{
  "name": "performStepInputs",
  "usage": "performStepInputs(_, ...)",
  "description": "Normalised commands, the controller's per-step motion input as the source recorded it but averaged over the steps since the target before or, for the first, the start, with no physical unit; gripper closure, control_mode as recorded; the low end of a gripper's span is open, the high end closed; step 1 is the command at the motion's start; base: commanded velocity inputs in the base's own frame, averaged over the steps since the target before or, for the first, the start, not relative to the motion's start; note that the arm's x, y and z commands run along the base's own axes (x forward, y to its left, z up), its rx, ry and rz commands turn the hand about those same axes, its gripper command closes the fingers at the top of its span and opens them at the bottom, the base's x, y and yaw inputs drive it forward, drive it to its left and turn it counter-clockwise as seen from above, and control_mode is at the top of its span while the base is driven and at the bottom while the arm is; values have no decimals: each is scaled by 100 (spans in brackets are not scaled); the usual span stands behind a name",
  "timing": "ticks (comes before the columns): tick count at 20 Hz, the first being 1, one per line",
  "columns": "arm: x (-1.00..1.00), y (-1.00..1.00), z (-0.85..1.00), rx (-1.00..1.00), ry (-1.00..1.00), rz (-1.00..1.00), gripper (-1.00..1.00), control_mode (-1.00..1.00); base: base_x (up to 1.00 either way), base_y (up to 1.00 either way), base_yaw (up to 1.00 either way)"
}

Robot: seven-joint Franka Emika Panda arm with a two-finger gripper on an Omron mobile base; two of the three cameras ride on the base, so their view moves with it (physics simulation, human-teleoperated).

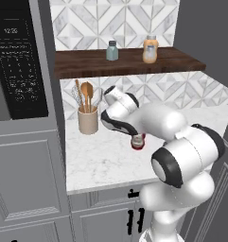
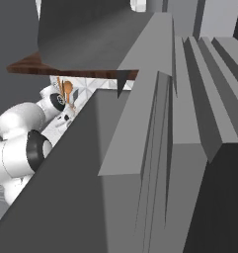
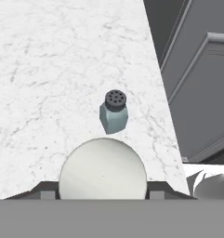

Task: Put the shaker and condiment bottle from the counter next to their counterparts in the cabinet.

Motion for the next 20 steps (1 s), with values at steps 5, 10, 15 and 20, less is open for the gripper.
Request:
performStepInputs(5, 0, 0, 60, 0, 4, 1, 100, -100, 0, 0, 0)
performStepInputs(10, 5, 0, 51, -2, 1, 0, 100, -100, 0, 0, 0)
performStepInputs(15, 1, 0, 43, -8, 0, 3, 100, -100, 0, 0, 0)
performStepInputs(20, 0, 0, 43, -7, 0, 8, 100, -100, 0, 0, 0)
